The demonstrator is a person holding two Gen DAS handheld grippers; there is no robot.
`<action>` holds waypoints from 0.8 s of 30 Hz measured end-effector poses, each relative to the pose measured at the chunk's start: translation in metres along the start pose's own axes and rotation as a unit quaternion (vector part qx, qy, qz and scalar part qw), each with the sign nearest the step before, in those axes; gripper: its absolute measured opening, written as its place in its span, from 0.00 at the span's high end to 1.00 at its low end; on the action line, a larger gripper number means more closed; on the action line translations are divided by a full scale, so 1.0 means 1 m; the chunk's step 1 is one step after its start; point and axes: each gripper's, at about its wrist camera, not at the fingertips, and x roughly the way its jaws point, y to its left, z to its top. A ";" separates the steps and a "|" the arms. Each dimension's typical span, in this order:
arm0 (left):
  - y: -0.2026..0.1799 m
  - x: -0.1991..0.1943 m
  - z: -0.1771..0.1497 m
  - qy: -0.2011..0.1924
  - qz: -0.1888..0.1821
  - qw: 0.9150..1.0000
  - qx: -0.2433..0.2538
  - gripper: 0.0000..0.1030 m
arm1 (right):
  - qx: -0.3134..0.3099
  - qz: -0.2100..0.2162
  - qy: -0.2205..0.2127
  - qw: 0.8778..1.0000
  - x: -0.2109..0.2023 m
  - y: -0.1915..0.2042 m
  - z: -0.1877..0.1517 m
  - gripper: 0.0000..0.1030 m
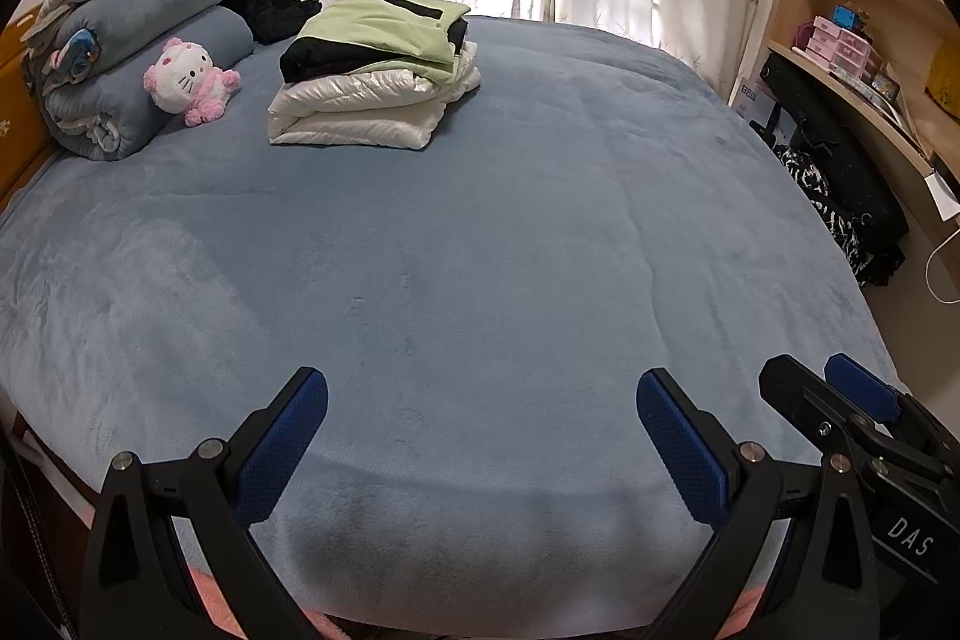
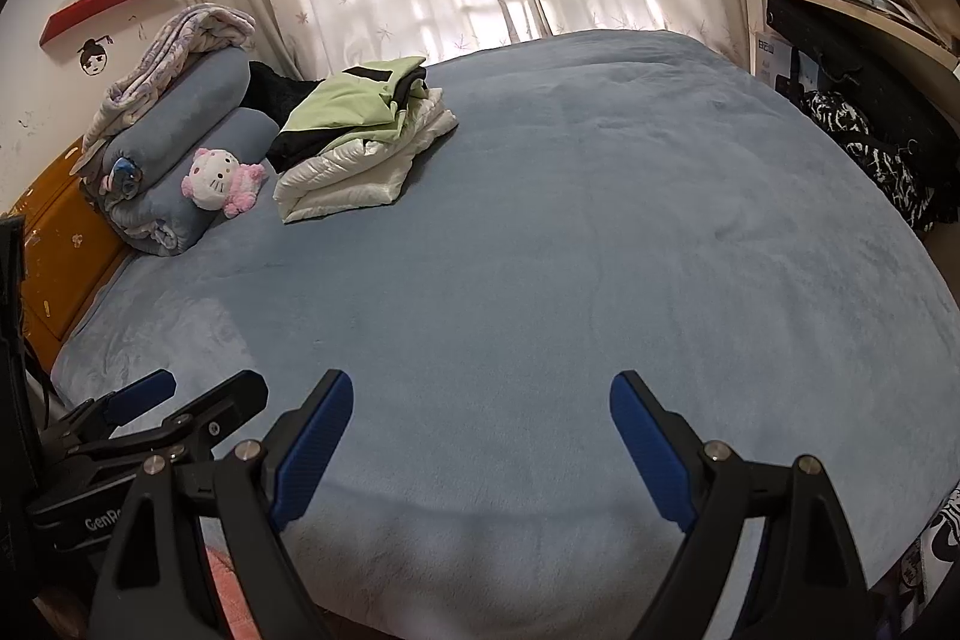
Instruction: Fold large clothes
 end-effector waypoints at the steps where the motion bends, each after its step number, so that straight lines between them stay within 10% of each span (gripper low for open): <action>1: 0.000 0.000 0.000 0.000 0.000 1.000 0.000 0.01 | 0.000 0.000 0.001 1.000 0.000 0.000 0.000 0.14; 24: 0.005 0.000 0.000 0.005 0.003 1.000 -0.005 0.02 | -0.001 -0.001 0.002 1.000 0.001 0.000 0.000 0.14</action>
